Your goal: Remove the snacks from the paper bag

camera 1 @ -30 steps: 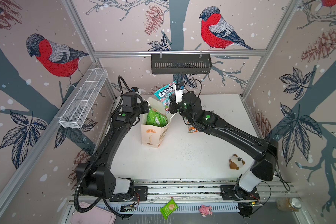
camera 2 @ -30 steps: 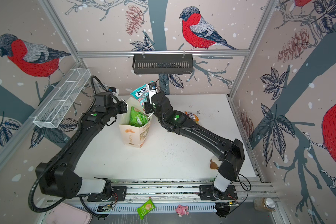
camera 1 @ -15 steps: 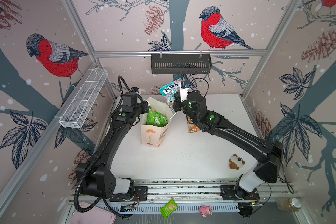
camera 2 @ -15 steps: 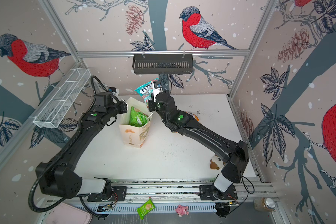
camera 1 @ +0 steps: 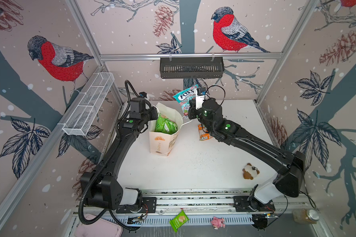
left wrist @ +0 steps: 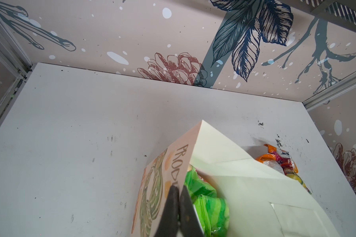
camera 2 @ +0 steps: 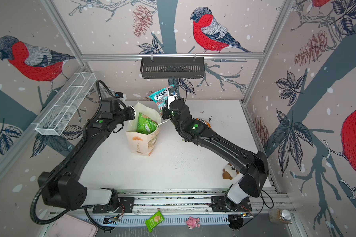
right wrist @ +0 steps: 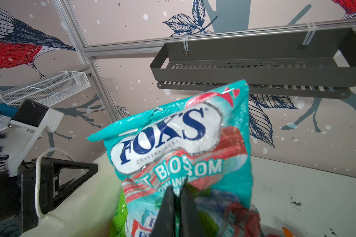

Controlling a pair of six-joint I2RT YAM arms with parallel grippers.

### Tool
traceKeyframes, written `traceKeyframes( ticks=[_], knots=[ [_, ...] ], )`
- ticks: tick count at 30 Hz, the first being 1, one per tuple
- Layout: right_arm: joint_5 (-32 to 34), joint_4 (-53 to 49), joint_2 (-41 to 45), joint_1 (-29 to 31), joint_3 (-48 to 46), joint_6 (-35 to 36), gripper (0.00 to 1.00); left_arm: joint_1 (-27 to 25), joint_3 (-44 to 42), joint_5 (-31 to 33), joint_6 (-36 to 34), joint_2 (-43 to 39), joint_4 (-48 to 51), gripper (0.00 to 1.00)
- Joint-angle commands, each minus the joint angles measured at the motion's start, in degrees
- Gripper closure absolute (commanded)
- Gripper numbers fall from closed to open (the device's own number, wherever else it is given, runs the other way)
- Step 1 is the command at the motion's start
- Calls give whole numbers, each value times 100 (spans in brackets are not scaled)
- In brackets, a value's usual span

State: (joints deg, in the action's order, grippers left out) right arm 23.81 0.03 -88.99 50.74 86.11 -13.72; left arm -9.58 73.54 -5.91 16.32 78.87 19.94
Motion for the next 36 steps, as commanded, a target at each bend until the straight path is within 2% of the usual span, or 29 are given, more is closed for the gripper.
traceKeyframes(
  ticks=[1, 36],
  knots=[
    [156, 382, 122, -38, -73, -77, 100, 16, 34, -24, -4, 6, -266, 100],
    [396, 568, 899, -747, -1246, -375, 100, 17, 52, -7, 3, 36, -232, 100]
  ],
)
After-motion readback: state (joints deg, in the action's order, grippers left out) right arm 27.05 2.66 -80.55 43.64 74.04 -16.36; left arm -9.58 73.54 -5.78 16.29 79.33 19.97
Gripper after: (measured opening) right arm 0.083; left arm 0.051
